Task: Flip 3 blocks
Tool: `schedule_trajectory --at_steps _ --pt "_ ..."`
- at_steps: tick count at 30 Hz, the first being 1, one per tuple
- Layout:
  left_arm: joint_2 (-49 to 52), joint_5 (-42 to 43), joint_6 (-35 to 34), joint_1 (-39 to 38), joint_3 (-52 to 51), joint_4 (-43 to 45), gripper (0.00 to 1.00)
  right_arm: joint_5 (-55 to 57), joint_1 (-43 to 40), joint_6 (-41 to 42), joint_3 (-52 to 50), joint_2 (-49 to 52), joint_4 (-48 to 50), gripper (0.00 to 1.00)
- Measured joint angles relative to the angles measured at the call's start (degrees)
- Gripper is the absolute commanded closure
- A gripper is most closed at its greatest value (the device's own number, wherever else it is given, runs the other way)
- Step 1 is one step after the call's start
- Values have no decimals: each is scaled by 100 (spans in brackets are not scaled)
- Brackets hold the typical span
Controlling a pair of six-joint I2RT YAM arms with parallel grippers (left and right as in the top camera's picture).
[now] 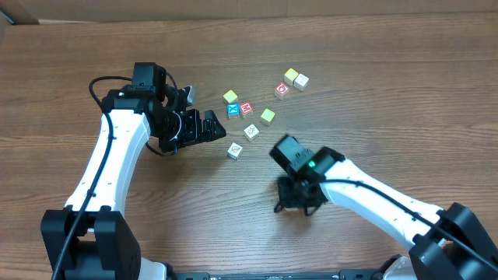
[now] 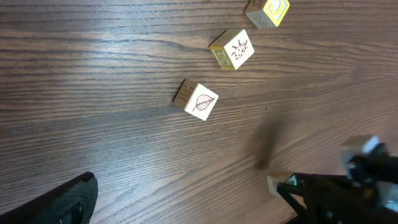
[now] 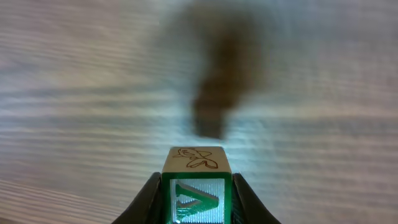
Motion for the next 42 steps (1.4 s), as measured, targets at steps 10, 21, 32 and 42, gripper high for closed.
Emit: schedule_trajectory --at_steps 10,21,32,42 --pt "0 -2 0 0 0 -2 0 210 7 39 -599 -345 675 96" --pt "0 0 0 0 0 -4 0 282 7 -20 -1054 -472 1565 83" --pt "-2 0 0 0 0 -7 0 295 11 -37 -1095 -472 1606 59" --pt "0 2 0 0 0 -17 0 503 11 -20 -328 -474 1504 12"
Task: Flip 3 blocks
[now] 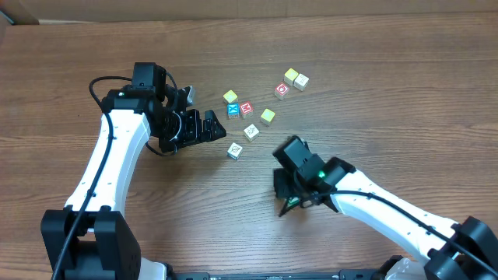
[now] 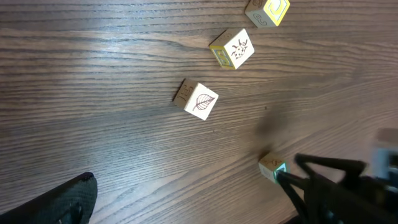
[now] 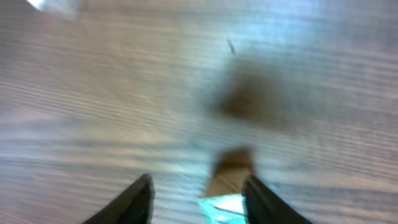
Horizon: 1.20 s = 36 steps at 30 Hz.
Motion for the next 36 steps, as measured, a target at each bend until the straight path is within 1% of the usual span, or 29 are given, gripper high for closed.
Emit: schedule_trajectory --at_steps 1,6,9,10,13,16,21,23,25,27,30,33,36 --pt "-2 0 0 0 0 -11 0 35 0 -39 136 0 -59 0" --pt "0 17 0 0 0 -35 0 160 0 -820 811 0 -221 0" --pt "0 17 0 0 2 -37 0 238 -17 -1128 1088 0 -223 0" --pt "-2 17 0 0 0 -59 4 240 -44 -1165 1137 0 -214 0" --pt "0 20 -4 -2 0 -94 25 240 -251 -1097 1174 2 -157 0" --pt "0 -9 31 -66 0 -92 35 142 -658 -953 1174 2 -162 0" --pt "0 -345 339 -466 0 15 32 -501 -1585 -861 1314 7 -540 0" --pt "13 -599 435 -732 0 129 38 -863 -1939 -940 1482 9 -804 0" --pt "79 -903 455 -1005 0 269 40 -1121 -2122 -1038 1659 9 -1067 0" --pt "251 -1215 450 -1250 2 372 38 -1346 -2194 -1154 1858 9 -1338 0" --pt "734 -1519 455 -1504 2 485 30 -1646 -2184 -1300 2070 7 -1685 0" --pt "1300 -1692 496 -1598 0 568 29 -1838 -2175 -1370 2116 -7 -1904 0" --pt "1703 -1816 564 -1613 -2 688 29 -1921 -2175 -1410 2116 -98 -2055 3"
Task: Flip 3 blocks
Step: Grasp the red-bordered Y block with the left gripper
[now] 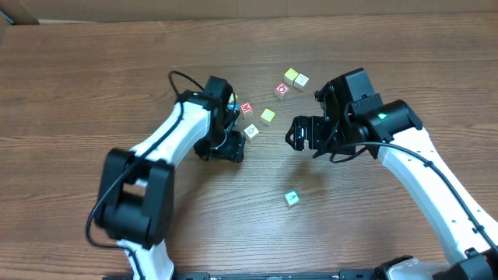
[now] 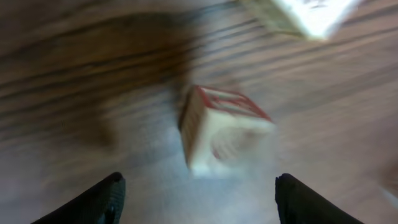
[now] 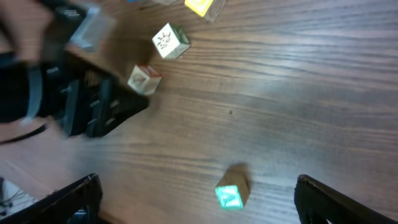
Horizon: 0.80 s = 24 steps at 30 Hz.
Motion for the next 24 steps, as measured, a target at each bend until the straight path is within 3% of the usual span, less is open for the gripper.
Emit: schedule_trajectory --at_steps 7,12,17,22,24 --pt "118 -114 400 -2 -17 428 29 -92 0 -35 4 -809 -184 7" --pt "118 -57 785 0 -17 621 64 -153 0 -39 9 -1303 -498 14" --pt "118 11 977 -2 -17 643 84 -203 0 66 9 -1445 -841 19" --pt "116 37 883 0 0 623 96 -201 0 70 9 -1443 -931 19" --pt "116 68 772 -2 35 514 96 -199 0 76 9 -1443 -929 18"
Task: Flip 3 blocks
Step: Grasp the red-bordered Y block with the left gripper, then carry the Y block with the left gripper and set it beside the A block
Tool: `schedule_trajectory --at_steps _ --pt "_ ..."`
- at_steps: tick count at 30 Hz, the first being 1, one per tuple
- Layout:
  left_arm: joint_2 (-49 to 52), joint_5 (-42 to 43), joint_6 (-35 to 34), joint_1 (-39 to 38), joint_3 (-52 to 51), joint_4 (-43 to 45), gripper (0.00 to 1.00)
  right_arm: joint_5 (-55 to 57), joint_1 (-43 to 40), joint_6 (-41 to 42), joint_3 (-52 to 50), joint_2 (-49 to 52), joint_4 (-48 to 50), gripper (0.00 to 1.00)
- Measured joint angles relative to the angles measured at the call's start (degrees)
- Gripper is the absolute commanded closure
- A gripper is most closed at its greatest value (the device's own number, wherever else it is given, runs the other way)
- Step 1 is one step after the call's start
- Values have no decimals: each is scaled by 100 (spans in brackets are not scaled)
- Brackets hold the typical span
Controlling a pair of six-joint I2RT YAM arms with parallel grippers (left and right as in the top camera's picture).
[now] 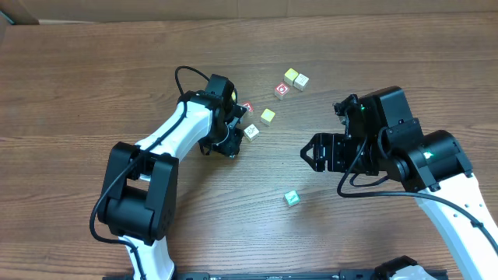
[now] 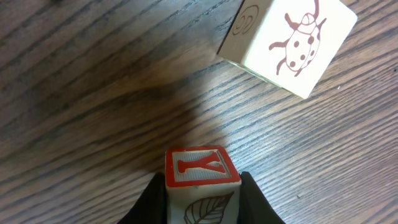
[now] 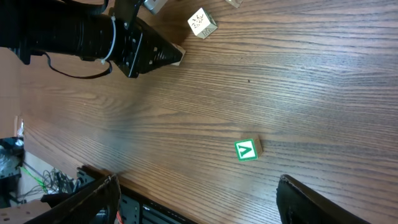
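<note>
My left gripper (image 2: 202, 194) is shut on a small wooden block (image 2: 202, 180) with a red Y face up and a leaf drawing toward the camera; in the overhead view this gripper (image 1: 231, 146) is low at the table beside the cluster. A ladybug block (image 2: 287, 43) lies just beyond it. The green block (image 1: 292, 198) sits alone on the table, green letter face up (image 3: 247, 149). My right gripper (image 1: 315, 153) hangs open, high above the table and right of the cluster, nothing between its fingers.
More blocks lie at the back: a yellow-green one (image 1: 268, 116), a red one (image 1: 281, 90), a yellow one (image 1: 290, 75) and a cream one (image 1: 301, 80). The left arm (image 3: 81, 34) reaches across the table. The table's near edge (image 3: 155, 199) shows in the right wrist view.
My left gripper was open around the red-edged leaf block and is now shut on it. My right gripper has moved a little right and toward the front, farther from the cluster.
First my right gripper held the green block near the table while my left hung open beside the cluster. Then the right was open with the green block on the table. Later the right was raised away and the left straddled the leaf block, which it now grips.
</note>
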Motion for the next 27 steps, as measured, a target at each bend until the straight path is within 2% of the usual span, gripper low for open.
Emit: schedule_trajectory --at_steps 6,13,17,24,27 --pt "-400 146 -553 0 46 -616 95 262 -37 144 0 0 20 19" --pt "-1939 195 -1674 -262 85 -1298 95 540 -542 289 0 0 66 18" --pt "-2330 199 -2299 -868 -247 -955 96 588 -780 286 0 0 22 18" --pt "-2212 195 -3700 -2212 -1335 245 96 610 -804 234 0 0 -107 18" --pt "-2194 170 -4363 -2428 -1655 546 96 605 -804 208 0 0 -170 18"
